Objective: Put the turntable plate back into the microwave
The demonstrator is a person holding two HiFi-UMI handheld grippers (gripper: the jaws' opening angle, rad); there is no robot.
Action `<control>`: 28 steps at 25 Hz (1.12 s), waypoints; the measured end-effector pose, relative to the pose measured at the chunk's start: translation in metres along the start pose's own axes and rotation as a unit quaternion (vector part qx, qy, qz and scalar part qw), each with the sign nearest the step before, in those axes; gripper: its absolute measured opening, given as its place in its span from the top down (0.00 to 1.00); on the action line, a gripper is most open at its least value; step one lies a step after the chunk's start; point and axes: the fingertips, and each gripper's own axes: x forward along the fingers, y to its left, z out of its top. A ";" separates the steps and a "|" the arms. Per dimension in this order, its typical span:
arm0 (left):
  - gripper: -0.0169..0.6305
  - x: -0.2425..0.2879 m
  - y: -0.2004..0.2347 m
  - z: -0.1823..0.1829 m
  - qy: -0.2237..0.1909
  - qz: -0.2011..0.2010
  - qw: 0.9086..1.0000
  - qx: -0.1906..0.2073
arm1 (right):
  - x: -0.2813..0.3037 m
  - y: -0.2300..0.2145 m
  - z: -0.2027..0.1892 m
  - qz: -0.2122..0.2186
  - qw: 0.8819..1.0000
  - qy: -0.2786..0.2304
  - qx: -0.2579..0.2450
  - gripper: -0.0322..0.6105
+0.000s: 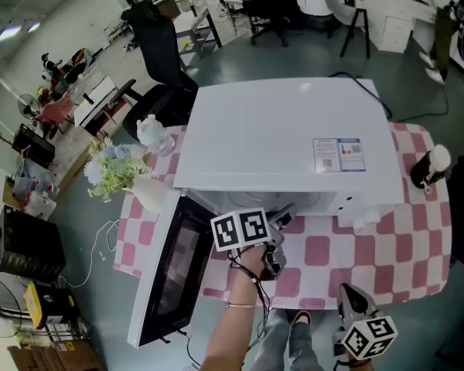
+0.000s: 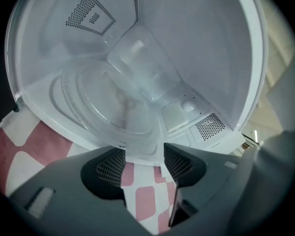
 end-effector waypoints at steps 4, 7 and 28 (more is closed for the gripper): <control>0.59 -0.001 0.000 -0.005 0.005 0.003 1.000 0.004 | -0.001 0.000 -0.002 -0.002 1.000 0.001 0.001 0.94; 0.59 -0.001 0.001 -0.006 0.007 0.001 1.000 0.000 | -0.001 0.000 -0.002 -0.002 1.000 0.001 0.002 0.94; 0.61 -0.005 0.001 -0.016 0.006 -0.010 1.000 -0.007 | -0.002 0.006 -0.009 -0.003 1.000 0.007 -0.003 0.94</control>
